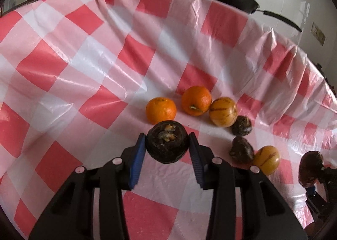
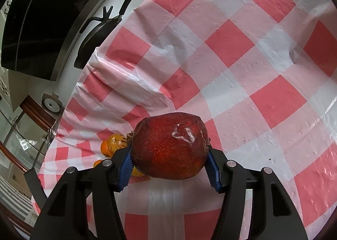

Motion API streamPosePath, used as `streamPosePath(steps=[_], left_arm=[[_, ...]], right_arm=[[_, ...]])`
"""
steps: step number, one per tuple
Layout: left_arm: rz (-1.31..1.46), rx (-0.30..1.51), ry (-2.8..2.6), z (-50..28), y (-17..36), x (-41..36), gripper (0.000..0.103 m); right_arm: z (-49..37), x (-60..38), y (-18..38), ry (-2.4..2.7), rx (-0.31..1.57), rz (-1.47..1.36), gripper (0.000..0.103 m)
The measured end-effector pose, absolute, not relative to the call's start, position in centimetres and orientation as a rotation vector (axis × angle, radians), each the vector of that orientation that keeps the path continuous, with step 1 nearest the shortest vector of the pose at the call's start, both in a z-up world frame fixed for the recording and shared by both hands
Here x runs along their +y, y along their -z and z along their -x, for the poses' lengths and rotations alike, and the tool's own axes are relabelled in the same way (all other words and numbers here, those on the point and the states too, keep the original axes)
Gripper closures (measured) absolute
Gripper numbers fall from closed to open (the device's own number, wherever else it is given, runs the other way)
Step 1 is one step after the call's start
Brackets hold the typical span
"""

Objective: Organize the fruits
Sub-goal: 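Grasp the dark brown round fruit with the left tool while the right tool holds the apple, then carry the brown fruit and red apple to the white box with both tools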

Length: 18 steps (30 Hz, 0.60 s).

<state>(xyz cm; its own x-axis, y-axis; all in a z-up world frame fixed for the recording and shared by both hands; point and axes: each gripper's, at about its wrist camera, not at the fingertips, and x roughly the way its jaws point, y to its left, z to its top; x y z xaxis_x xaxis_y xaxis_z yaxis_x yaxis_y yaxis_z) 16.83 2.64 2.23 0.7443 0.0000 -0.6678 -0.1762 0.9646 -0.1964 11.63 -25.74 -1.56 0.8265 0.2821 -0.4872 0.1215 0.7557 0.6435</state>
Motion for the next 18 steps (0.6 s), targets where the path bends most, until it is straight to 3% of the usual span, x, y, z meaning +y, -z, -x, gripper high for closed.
streamPosePath(steps=[10,18], left_arm=[[0.281,0.661,-0.111,-14.9,-3.0,3.3,0.062],[0.327,0.629,-0.104,-8.9,-3.4,4.6,0.062]], right_arm=[[-11.8,-25.7,1.5,-0.119,0.605,-0.705,0.045],[-10.9,-24.8,0.8,-0.146,0.586,-0.645,0.045]])
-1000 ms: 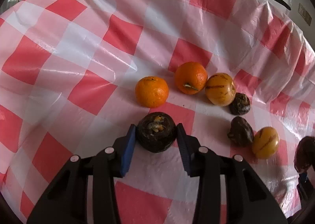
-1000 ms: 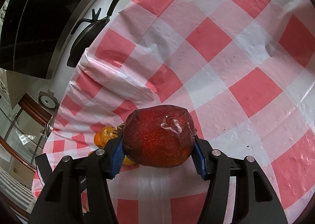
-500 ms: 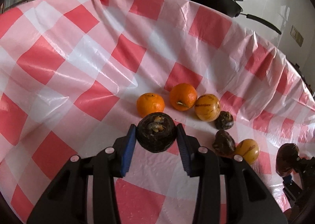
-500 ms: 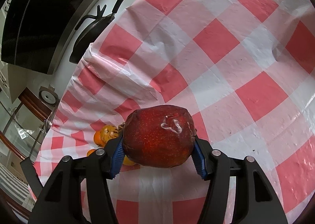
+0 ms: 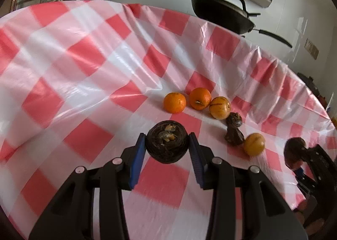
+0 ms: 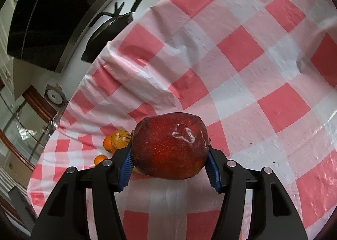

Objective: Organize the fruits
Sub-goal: 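Carry the brown fruit and red apple to the white box with both tools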

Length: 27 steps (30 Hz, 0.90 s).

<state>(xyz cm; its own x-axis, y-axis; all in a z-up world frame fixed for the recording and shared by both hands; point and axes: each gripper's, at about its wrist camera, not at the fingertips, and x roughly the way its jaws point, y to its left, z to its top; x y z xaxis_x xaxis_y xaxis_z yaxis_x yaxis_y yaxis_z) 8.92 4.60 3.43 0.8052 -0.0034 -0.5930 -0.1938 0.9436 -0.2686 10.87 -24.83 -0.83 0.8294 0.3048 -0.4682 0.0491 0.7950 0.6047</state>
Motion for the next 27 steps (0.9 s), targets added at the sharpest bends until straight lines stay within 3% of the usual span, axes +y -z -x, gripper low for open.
streamPosePath(steps=[10,27], left_arm=[[0.431,0.535,-0.072,1.3,-5.4,7.8,0.062],[0.309,0.49,-0.244,20.1,-6.2,18.3,0.062]], right_arm=[[-3.6,-23.1,1.5,-0.249,0.669,-0.706,0.045],[12.6,-6.1,-0.7,-0.743,0.719,-0.311,0.045]])
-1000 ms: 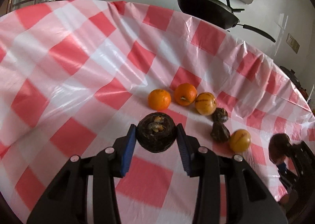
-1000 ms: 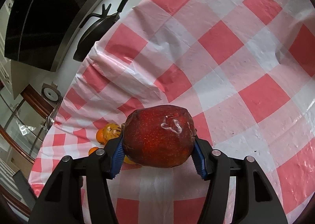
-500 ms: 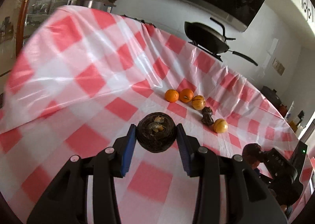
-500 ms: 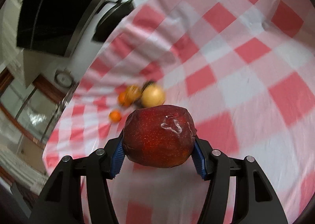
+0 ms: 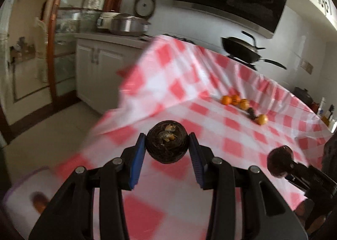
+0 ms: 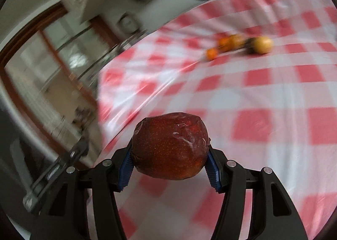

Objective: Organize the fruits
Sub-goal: 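Carry the brown fruit and red apple to the white box with both tools, then open the left tool over the box while the right tool releases the red apple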

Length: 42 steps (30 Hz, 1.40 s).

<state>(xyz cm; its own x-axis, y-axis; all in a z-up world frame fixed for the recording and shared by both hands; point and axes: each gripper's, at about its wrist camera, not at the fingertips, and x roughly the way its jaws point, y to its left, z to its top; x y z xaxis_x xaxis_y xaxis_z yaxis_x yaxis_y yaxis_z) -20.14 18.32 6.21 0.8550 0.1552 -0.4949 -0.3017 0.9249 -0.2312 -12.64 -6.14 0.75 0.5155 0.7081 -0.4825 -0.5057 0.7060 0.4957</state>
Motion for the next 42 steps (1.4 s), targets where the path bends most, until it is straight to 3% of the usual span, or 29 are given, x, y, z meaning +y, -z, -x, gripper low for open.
streamPosePath(steps=[11,21,29,42], left_arm=[[0.403,0.579,-0.447,28.9,-1.7,27.5,0.062],[0.553,0.72,-0.585,34.5,5.9,32.9,0.062],[0.568,0.848,-0.695,34.9,10.5,35.1,0.062],[0.522,1.006,-0.807,34.3,14.8,35.5,0.062]], right_arm=[[25.0,7.3,-1.0,-1.101,0.656,0.164,0.045],[32.9,15.2,4.3,-1.264,0.715,0.568,0.045],[35.2,20.6,10.7,-1.231,0.795,0.894,0.045],[33.0,23.8,17.6,-1.133,1.073,1.014,0.045]])
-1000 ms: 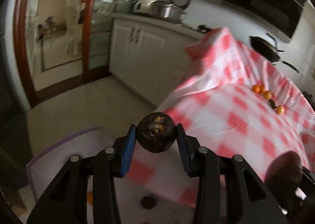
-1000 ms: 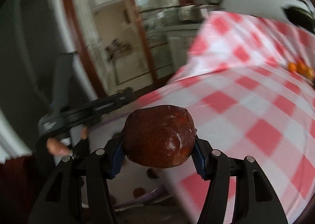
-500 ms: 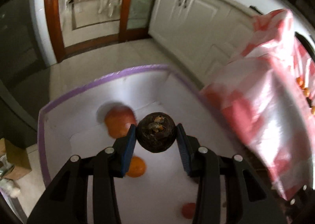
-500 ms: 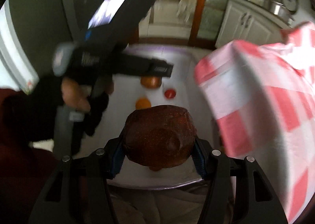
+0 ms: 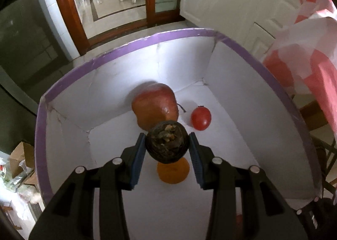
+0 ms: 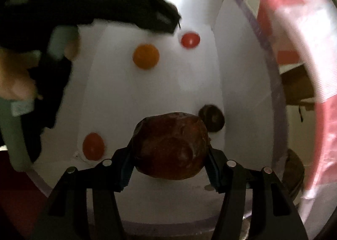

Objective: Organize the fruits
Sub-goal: 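Open the left tool over the box while the right tool releases the red apple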

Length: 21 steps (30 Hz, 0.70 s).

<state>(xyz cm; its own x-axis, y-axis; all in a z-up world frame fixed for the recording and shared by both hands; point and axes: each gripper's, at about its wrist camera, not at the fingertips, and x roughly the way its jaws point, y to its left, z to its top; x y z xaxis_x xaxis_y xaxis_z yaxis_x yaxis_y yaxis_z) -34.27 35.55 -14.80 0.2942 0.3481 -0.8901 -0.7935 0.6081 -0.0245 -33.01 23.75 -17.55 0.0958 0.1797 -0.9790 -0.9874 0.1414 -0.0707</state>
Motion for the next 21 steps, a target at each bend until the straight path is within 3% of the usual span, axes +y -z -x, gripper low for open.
streamPosePath(steps=[9,12,14,18,21], left_arm=[[0.512,1.07,-0.825,33.8,16.0,35.4,0.061],[0.509,1.062,-0.831,34.0,15.9,35.4,0.048],[0.514,1.056,-0.84,34.0,15.8,35.5,0.031],[0.516,1.025,-0.868,34.1,15.5,35.7,0.018],[0.508,0.997,-0.874,34.1,15.0,35.5,0.014]], right_arm=[[32.7,23.9,18.3,-1.11,1.124,1.037,0.045],[32.6,23.9,18.5,-1.112,1.125,1.045,0.045],[32.6,23.9,18.4,-1.115,1.124,1.043,0.043],[33.0,23.7,17.4,-1.14,1.082,1.03,0.028],[33.0,23.2,16.5,-1.148,1.047,1.021,0.025]])
